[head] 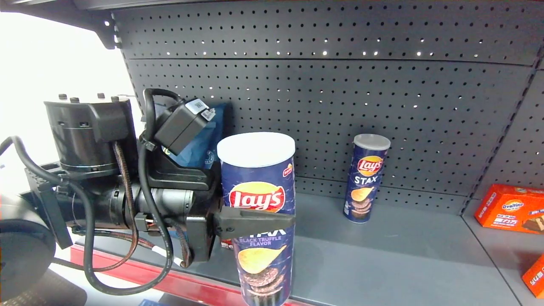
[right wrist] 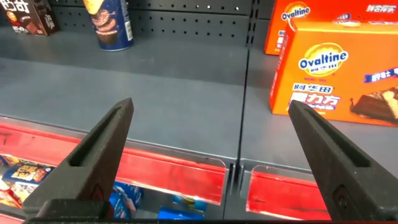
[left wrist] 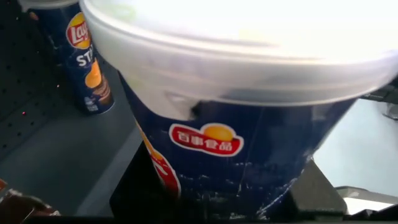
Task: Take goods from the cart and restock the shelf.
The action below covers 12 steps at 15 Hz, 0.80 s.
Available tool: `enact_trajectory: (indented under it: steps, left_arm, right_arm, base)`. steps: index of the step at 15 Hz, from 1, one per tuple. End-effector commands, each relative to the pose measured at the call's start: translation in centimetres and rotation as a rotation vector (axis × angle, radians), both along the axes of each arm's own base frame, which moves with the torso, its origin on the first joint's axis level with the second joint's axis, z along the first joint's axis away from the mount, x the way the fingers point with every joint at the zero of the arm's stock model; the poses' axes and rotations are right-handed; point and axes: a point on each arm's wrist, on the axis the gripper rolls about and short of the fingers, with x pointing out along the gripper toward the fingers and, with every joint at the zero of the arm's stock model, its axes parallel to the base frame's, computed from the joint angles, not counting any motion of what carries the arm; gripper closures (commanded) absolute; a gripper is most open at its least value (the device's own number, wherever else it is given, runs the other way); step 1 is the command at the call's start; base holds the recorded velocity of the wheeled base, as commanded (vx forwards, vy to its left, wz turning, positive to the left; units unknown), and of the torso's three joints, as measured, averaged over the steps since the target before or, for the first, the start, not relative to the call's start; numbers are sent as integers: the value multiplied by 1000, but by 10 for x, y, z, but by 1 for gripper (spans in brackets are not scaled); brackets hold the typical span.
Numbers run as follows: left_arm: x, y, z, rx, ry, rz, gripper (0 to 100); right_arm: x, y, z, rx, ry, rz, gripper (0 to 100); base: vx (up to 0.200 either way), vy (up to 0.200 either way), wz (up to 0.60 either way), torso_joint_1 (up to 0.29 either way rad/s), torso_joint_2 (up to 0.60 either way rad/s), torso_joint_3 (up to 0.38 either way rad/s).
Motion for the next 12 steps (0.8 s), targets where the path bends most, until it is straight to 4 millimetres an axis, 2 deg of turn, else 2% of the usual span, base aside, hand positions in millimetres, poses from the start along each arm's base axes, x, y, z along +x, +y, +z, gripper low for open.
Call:
enact_trajectory:
  steps: [1,5,12]
  left_arm:
    - [3,-2,-4,7,12,2,100]
    - [9,-3,-10,16,28,6,100]
    - [14,-5,-14,24,39,11,100]
  right_arm:
    - [0,0,0,0,1,1,0]
    - [0,0,0,0,1,1,0]
    - [0,0,0,-1,1,1,0]
  base:
    - [0,0,0,0,0,0]
    - [0,0,-600,2,-1,2]
    - [0,0,0,0,0,0]
